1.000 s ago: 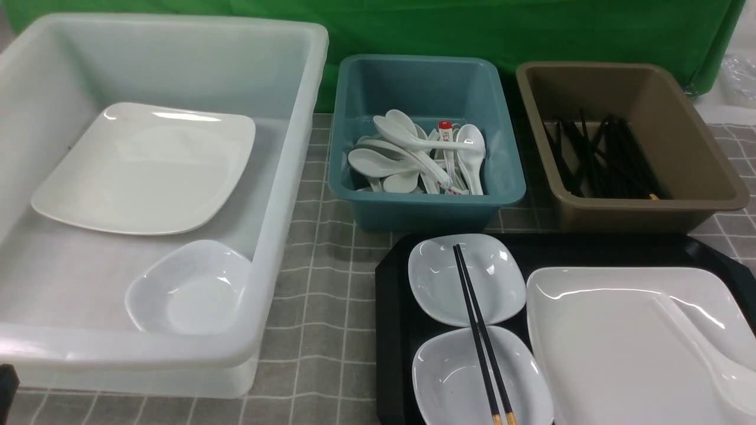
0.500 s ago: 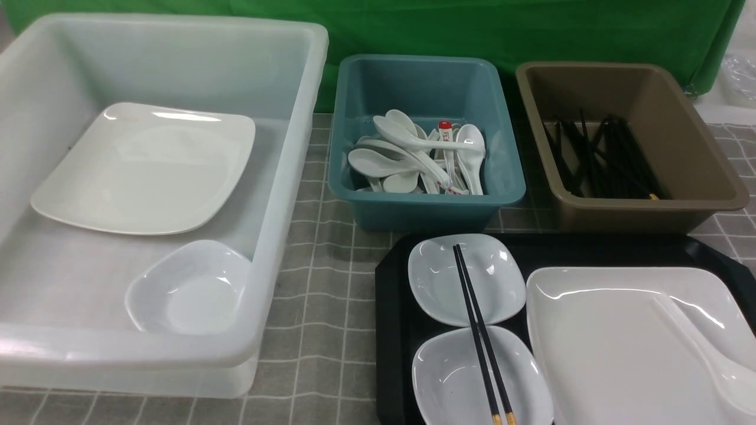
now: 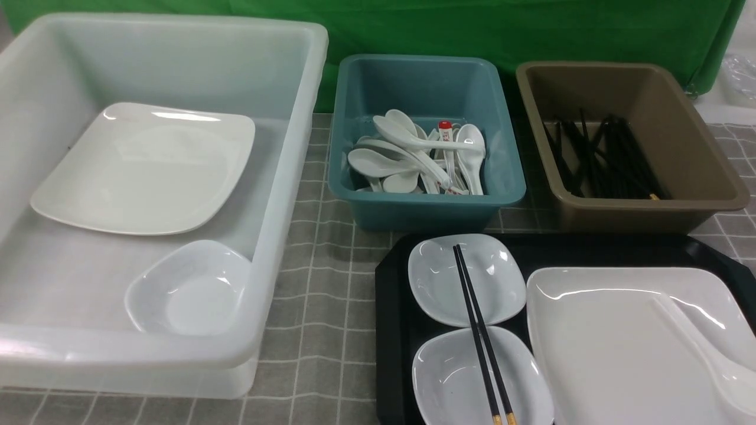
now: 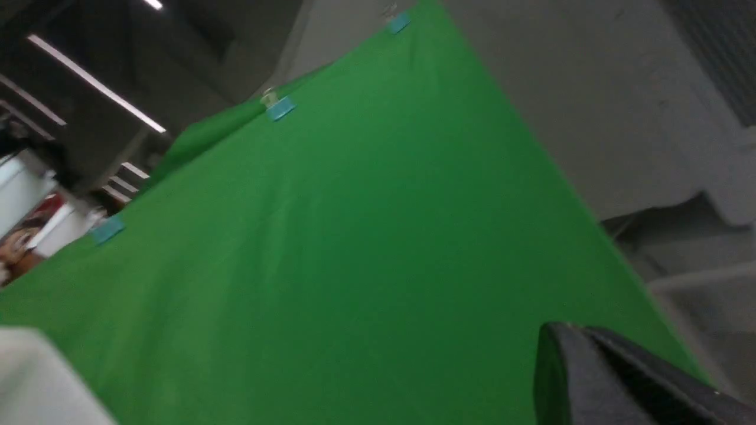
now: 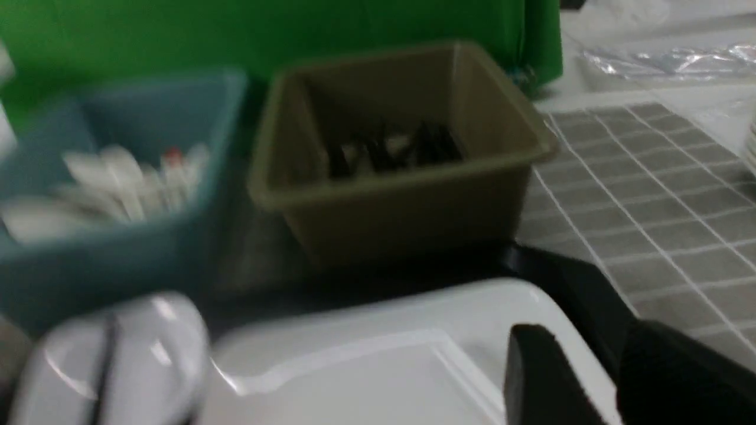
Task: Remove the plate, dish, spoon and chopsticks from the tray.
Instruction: Use the right arm to grab a soup spoon from the plate
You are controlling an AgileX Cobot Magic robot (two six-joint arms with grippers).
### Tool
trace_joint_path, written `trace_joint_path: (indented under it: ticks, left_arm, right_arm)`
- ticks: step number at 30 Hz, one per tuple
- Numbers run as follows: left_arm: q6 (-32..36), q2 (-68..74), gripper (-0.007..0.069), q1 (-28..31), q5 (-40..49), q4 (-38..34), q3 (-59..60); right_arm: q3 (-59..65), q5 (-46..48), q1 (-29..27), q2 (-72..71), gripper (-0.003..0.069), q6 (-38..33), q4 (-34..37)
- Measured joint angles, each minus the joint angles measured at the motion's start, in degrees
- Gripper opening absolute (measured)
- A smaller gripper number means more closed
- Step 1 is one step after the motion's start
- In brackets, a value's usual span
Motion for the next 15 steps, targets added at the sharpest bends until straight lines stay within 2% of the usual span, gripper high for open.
trace_joint_path:
  ticks: [1, 2, 3, 4, 6, 7, 8, 9, 12, 15]
  left_arm:
    - [-0.5, 0.0, 0.0003, 0.0, 0.6, 0.7, -1.0]
    - [-1.2, -0.1, 0.0003, 0.0, 2.3, 2.1, -3.4]
    - [-2.0, 0.2, 0.0003, 0.0, 8.8, 5.6, -9.1]
    - [-2.2, 1.0, 0.0003, 0.0, 14.3, 7.9, -13.2]
    - [-2.3, 4.8, 0.0003, 0.0, 28.7, 12.2, -22.6]
    - [-2.3, 5.3, 0.0003, 0.0, 30.1, 12.5, -23.5]
    - [-1.0, 9.6, 0.0003, 0.0, 41.6, 13.9, -29.8]
    - [-0.2, 10.8, 0.0003, 0.0, 42.8, 13.9, -31.2]
    - [13.3, 22.6, 0.0003, 0.0, 62.5, 9.0, -41.9]
    - [25.4, 30.1, 0.0003, 0.0, 73.3, 1.1, -46.1]
  right_arm:
    - [0.0, -1.8, 0.0, 0.0, 0.0239, 1.1, 0.0]
    - [0.0, -4.0, 0.0, 0.0, 0.0239, 5.5, 0.3]
    - [0.0, -10.5, 0.0, 0.0, 0.0239, 13.3, 0.8]
    - [0.0, -13.0, 0.0, 0.0, 0.0239, 16.0, 1.0]
    - [0.0, -16.4, 0.0, 0.0, 0.0239, 17.1, 1.1]
    - [0.0, -16.6, 0.0, 0.0, 0.0239, 17.2, 1.1]
    - [0.0, -17.8, 0.0, 0.0, 0.0239, 17.8, 1.2]
    - [0.0, -18.0, 0.0, 0.0, 0.0239, 18.0, 1.2]
    - [-0.3, -20.4, 0.5, 0.2, 0.0223, 23.9, -0.1]
    - [-4.3, -15.3, 2.8, 2.5, 0.0149, 30.5, -8.9]
